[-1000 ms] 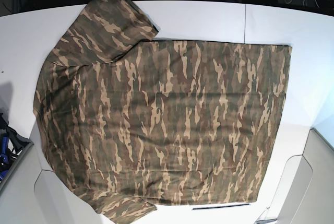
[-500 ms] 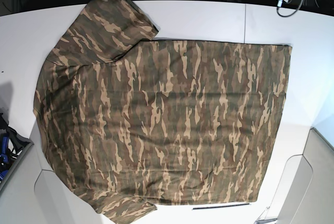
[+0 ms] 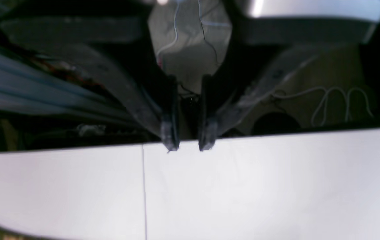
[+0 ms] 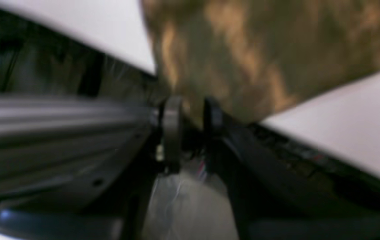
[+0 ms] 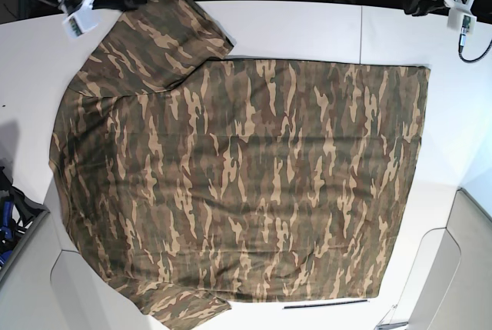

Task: Fold the T-shirt properly
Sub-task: 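Lower both grippers and pinch the shirt's edge at its two corners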

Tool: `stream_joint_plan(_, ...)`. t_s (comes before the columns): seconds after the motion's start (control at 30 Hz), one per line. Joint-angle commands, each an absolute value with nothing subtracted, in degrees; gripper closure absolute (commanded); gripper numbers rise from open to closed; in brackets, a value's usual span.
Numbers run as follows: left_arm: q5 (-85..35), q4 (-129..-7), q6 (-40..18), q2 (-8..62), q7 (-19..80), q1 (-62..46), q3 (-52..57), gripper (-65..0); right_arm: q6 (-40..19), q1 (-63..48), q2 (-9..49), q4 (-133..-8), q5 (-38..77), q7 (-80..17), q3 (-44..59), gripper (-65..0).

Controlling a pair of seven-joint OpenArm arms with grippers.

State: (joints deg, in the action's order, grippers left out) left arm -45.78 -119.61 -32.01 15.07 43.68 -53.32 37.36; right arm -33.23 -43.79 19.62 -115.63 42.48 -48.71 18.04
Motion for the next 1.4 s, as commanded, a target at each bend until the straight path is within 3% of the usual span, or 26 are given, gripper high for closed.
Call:
stream_joint_plan(0.0,-46.92,-120.49,-32.4,15.44,42.89,-53.43,37.85,-14.1,-33.23,-43.05,19.2,-116.44,43.07,-48.47,20.23,-12.0)
stream_joint_plan(0.1,-46.87,-120.46,-32.4,15.44,42.89,-51.83,37.85,-20.9,-33.21,-40.29,17.26,-116.22,43.09,-49.41,25.3,-12.9)
stream_joint_plan(0.2,-46.87,-120.42,-32.38,15.44,42.83,-50.24,37.85,-33.4,-32.8,-38.74,16.25,-115.5,43.13,-49.65,29.17,-22.2)
stream_joint_plan(0.27,-46.83,-120.36,-32.38,15.46,42.65,-49.06,37.85,-37.5,-31.46,-38.41,16.21,-114.54,43.16,-49.32,30.3,-28.9)
stream_joint_plan(0.7,-47.0,-114.26,-30.24,21.93,42.61,-41.19,37.85,-37.7,-32.82,-33.12,16.14,-101.16,44.62,-48.88,30.33,-30.1)
stream_joint_plan(0.83,-47.35,-110.78,-30.26,23.4,39.9,-40.77,37.85,-42.7,-32.77,-31.62,16.14,-98.91,44.82,-48.86,30.24,-30.1)
stream_joint_plan(1.37,-47.05,-87.83,-30.96,28.58,39.42,-26.89,28.36,-43.4,-33.3,-27.97,15.86,-89.47,46.54,-49.47,30.24,-30.1)
